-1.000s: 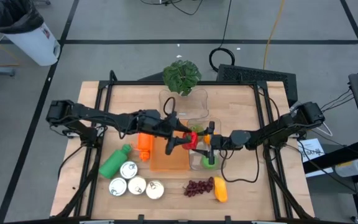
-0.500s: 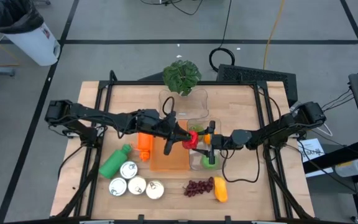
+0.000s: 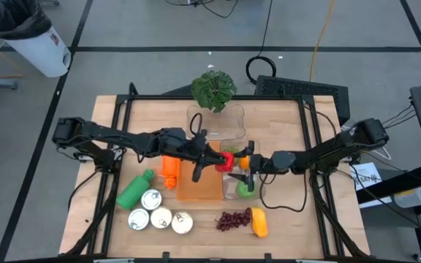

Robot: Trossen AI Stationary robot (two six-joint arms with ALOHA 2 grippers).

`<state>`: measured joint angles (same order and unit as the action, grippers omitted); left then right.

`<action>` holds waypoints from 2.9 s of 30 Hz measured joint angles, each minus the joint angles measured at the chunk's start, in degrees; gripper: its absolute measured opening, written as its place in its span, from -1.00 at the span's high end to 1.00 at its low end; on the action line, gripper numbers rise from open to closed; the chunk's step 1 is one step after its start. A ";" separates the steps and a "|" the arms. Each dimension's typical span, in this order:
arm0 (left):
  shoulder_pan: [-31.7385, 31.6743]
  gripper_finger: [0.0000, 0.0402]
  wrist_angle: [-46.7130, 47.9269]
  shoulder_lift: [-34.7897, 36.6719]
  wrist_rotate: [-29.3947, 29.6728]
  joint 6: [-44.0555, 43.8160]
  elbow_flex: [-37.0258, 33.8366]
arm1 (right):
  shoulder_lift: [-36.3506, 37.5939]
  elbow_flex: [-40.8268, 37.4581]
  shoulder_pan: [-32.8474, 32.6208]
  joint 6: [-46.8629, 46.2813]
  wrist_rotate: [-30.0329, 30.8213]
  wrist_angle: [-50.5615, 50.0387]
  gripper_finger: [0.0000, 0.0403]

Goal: Pick & Place Food Item
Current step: Put the red bell pepper into the bottom transparent bin, then put the yellow mango into the bottom transparent bin

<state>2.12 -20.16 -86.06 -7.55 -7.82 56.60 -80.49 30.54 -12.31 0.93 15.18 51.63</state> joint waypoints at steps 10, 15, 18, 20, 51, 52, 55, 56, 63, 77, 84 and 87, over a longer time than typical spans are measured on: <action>0.01 0.80 0.12 0.10 0.47 0.61 0.02 | 18.02 -0.02 -0.16 -3.46 -0.35 -22.00 -0.71; 0.01 0.80 -5.44 -4.81 1.13 -1.19 0.08 | 25.64 -0.04 -0.15 -3.62 -0.31 -28.20 -0.68; -0.01 0.80 -8.98 -8.15 -0.05 -2.84 0.07 | 28.32 -0.04 -0.16 -2.27 -0.31 -28.35 -0.67; 0.01 0.81 -8.71 -9.72 0.24 -3.82 0.07 | 29.61 -0.04 -0.16 -1.68 -0.31 -28.96 -0.68; -1.10 0.80 -4.07 -19.48 3.15 -12.75 0.07 | 31.00 -0.04 -0.12 -1.16 -0.31 -30.99 -0.65; -1.13 0.81 -4.05 -19.48 3.11 -12.78 0.07 | 31.00 -0.04 -0.12 -1.16 -0.31 -30.99 -0.65; -1.24 0.79 -5.39 -19.48 3.13 -12.86 0.07 | 31.00 -0.04 -0.12 -1.14 -0.31 -30.99 -0.65; -1.26 0.76 -5.78 -19.48 3.13 -12.94 0.07 | 31.00 -0.04 -0.12 -1.16 -0.31 -30.99 -0.65; -1.79 0.45 -6.49 -19.48 3.10 -15.97 0.07 | 31.00 -0.04 -0.12 -1.14 -0.31 -31.30 -0.66; -4.11 0.02 -0.83 -13.01 -6.82 -13.55 -0.02 | 33.11 0.05 -1.05 -5.16 -0.41 -36.01 -0.66; -5.74 -0.01 11.77 1.17 -5.82 -11.31 0.00 | 36.67 0.05 -4.72 -6.29 -0.67 -38.35 -0.66; -4.66 0.01 17.00 7.49 -2.05 -8.29 0.04 | 37.62 0.05 -6.61 -7.21 -3.06 -38.26 -0.66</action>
<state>-2.54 -3.16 -78.57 -9.60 -16.11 56.64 -42.87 30.59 -18.92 -6.28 12.12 13.38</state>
